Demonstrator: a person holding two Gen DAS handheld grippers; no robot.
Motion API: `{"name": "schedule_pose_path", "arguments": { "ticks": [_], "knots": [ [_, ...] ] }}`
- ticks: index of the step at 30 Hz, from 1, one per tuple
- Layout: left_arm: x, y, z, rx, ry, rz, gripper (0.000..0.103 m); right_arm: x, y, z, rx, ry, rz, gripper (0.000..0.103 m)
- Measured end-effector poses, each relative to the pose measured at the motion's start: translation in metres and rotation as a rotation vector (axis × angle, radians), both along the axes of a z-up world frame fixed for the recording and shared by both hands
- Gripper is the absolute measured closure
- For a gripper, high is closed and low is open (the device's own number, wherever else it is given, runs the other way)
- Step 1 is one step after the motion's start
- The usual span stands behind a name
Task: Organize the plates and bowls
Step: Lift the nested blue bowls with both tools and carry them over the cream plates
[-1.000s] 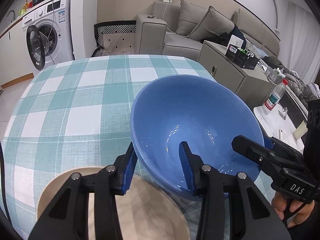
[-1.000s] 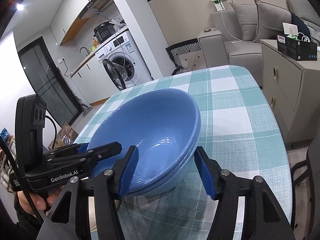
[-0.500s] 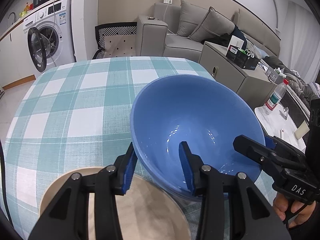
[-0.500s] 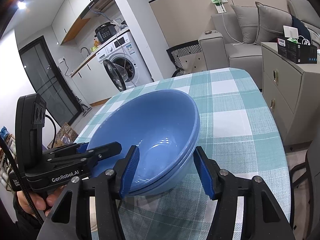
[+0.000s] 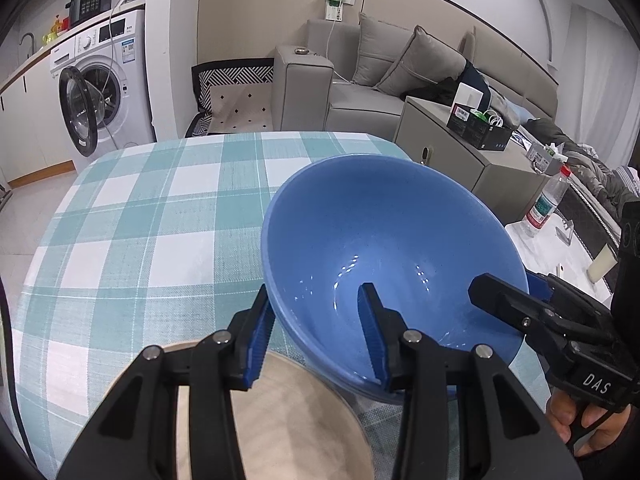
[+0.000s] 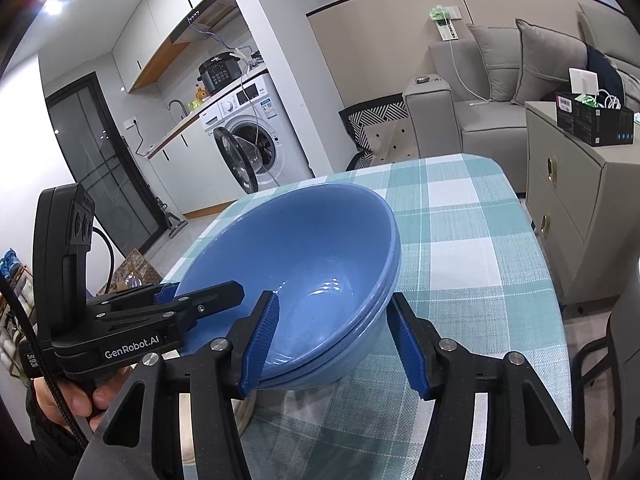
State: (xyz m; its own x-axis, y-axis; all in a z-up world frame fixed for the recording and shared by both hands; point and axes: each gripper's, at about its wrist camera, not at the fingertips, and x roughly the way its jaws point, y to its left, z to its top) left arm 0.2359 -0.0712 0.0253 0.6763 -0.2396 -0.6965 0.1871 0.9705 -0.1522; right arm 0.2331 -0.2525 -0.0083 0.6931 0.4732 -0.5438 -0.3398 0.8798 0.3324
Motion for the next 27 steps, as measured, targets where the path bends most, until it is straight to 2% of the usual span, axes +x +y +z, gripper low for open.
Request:
{"name": "schedule_pose_path", "arguments": {
  "ticks": [27],
  "knots": [
    [-0.036,0.025,0.032,0.013,-0.068,0.044,0.062,-0.03,0.024,0.034,0.015,-0.069,0.059,0.045]
  ]
}}
